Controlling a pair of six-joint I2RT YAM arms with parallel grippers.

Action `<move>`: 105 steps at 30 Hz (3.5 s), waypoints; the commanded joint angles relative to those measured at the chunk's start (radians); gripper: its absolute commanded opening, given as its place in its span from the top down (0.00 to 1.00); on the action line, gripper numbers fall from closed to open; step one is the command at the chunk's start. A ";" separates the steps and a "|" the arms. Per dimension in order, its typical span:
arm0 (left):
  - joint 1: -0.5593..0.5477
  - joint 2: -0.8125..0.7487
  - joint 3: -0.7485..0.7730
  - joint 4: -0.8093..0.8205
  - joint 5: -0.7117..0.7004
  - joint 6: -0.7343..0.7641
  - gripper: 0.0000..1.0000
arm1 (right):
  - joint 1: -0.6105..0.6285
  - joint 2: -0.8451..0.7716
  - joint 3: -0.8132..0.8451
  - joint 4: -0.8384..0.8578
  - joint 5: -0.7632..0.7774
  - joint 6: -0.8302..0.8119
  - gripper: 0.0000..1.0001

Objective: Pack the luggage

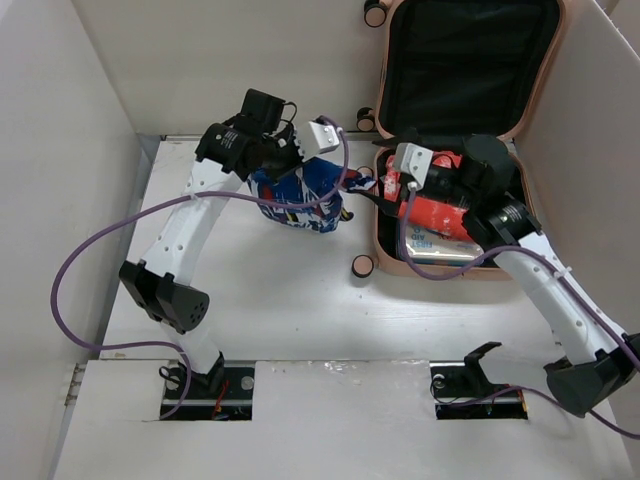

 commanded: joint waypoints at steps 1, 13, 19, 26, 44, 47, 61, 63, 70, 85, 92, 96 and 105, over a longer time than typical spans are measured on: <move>-0.010 -0.080 0.016 0.096 0.001 0.038 1.00 | -0.012 0.061 0.008 0.040 -0.073 -0.013 0.00; -0.028 -0.080 0.007 0.137 -0.035 -0.042 1.00 | 0.030 0.276 -0.002 0.106 -0.199 0.047 0.00; -0.028 -0.071 0.007 0.147 -0.035 -0.063 1.00 | 0.072 0.285 -0.134 0.287 -0.148 0.172 0.00; -0.028 -0.053 0.029 0.147 -0.054 -0.108 1.00 | 0.109 0.334 -0.243 0.719 -0.007 0.444 0.00; -0.028 -0.080 0.003 0.159 -0.052 -0.198 0.96 | 0.100 0.446 -0.145 0.804 0.009 0.654 1.00; -0.002 -0.080 -0.007 0.185 -0.121 -0.249 0.56 | 0.074 0.435 -0.061 0.704 -0.034 0.728 1.00; 0.041 -0.069 0.099 0.309 -0.342 -0.419 0.00 | -0.323 0.423 -0.232 1.204 -0.016 1.683 1.00; 0.041 -0.079 0.078 0.309 -0.342 -0.419 0.00 | -0.380 0.402 -0.271 1.320 0.028 1.771 1.00; 0.041 -0.088 0.024 0.318 -0.333 -0.419 0.00 | -0.602 0.302 -0.531 1.588 0.203 2.009 1.00; 0.041 -0.088 -0.013 0.328 -0.315 -0.428 0.00 | -0.780 -0.173 -1.058 1.070 0.533 1.975 1.00; 0.041 -0.088 -0.013 0.328 -0.295 -0.428 0.00 | -0.790 -0.313 -0.939 0.685 0.575 1.911 0.19; 0.041 -0.088 -0.013 0.328 -0.286 -0.428 0.00 | -0.811 -0.352 -0.845 0.375 0.585 1.835 0.05; 0.041 -0.088 -0.013 0.309 -0.267 -0.438 0.00 | -0.822 -0.542 -0.635 -0.312 0.691 1.748 0.00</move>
